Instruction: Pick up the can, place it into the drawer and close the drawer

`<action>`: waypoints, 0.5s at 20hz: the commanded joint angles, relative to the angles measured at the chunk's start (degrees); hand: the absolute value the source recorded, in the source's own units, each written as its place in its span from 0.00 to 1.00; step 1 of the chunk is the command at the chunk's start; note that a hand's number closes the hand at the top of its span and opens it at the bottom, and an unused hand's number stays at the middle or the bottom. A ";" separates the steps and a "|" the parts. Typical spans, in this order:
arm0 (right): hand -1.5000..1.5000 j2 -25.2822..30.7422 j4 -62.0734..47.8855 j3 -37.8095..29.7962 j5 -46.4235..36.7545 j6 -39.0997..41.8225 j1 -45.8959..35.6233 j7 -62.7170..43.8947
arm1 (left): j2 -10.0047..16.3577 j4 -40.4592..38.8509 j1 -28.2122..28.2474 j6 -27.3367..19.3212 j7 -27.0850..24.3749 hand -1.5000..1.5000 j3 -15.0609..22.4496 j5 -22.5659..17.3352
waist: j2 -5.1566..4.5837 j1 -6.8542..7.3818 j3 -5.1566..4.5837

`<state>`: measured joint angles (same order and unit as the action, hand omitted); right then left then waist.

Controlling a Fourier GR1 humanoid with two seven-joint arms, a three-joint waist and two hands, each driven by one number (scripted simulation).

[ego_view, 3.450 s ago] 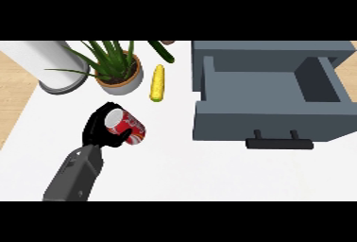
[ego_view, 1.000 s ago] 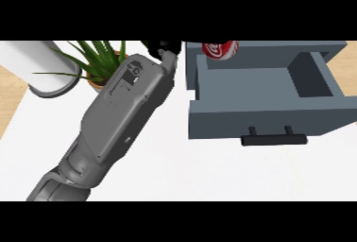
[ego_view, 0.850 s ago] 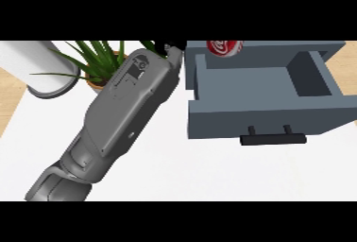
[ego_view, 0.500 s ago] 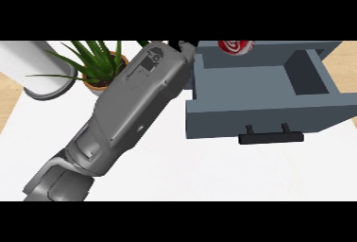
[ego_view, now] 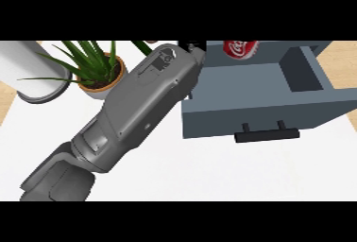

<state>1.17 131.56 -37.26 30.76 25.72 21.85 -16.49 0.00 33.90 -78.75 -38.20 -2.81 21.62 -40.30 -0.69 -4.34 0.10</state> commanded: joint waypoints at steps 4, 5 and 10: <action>0.00 -0.45 2.15 2.36 -1.71 -2.23 -2.57 -2.58 | 0.00 -3.17 -0.06 -1.30 -1.44 1.00 6.03 -6.11 | -0.25 0.08 -0.02; 0.00 -0.02 2.83 -0.61 1.15 -0.82 0.68 -2.09 | 0.00 -2.60 0.14 -3.32 -1.33 1.00 8.16 -5.95 | 0.04 -0.35 -0.01; 0.00 -1.08 2.45 0.93 -0.65 -2.10 -1.46 -2.07 | 0.00 -5.76 -1.86 -3.27 -2.65 0.00 9.69 -8.19 | -0.29 -0.59 0.00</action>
<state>1.55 132.40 -37.31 31.16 24.91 20.69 -17.91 0.00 29.37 -80.05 -40.49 -4.67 29.06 -46.77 -0.91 -4.83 0.11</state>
